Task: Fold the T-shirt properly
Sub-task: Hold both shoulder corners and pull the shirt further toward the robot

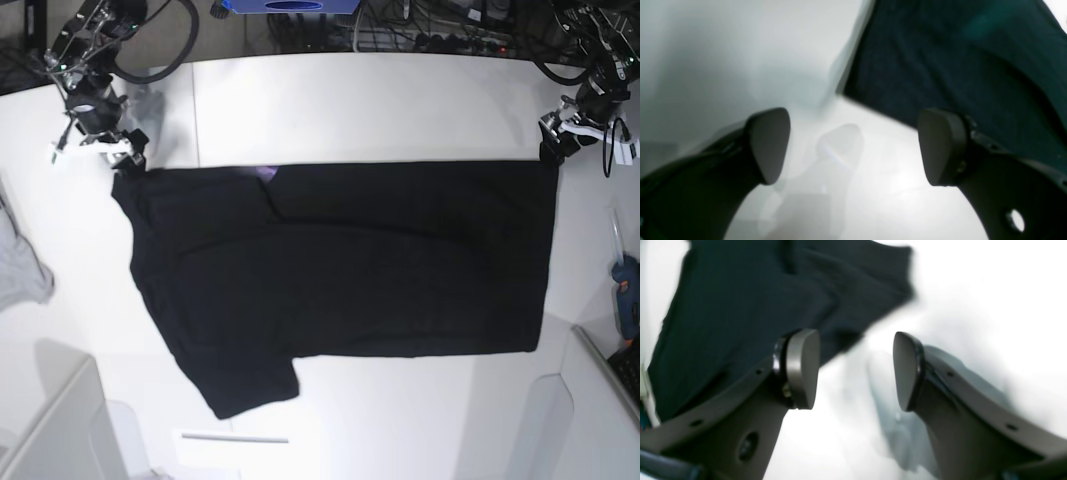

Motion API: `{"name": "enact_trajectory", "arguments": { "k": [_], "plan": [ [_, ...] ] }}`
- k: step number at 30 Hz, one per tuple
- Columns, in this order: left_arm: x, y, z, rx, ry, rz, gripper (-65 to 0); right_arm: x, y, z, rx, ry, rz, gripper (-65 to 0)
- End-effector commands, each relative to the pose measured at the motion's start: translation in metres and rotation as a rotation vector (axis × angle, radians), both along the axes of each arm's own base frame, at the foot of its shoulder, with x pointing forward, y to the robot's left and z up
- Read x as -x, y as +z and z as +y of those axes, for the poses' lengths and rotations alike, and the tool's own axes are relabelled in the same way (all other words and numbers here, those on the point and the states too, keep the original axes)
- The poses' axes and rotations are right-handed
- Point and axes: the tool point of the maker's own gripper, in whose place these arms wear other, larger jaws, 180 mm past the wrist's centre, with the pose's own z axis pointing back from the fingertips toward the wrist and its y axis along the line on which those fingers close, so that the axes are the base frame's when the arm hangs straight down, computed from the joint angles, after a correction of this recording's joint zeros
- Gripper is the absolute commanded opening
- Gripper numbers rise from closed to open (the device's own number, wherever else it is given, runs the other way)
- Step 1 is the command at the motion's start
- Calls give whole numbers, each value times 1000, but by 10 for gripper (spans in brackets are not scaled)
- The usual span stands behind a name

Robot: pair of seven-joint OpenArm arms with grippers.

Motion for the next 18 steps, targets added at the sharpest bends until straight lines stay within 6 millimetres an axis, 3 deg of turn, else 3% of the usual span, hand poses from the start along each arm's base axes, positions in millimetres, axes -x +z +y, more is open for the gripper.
{"name": "enact_trajectory", "arguments": {
  "k": [1,7,16,18],
  "plan": [
    [-7,11,4,-21,-9,-39,-72,-5,4,-5,2,-8,-28,-315],
    [-11,11,3,-16,-7,-47,-72,-12,-14,-1,-55,-24,-5,-315],
    [-18,14,4,-14,-5,-67,-72,-32,-16,3,-91,-27,-28,-317],
    [-21,7,6,-6,7,-54,-72,-32,-21,5,-101,-27,-17,-317]
  ]
}}
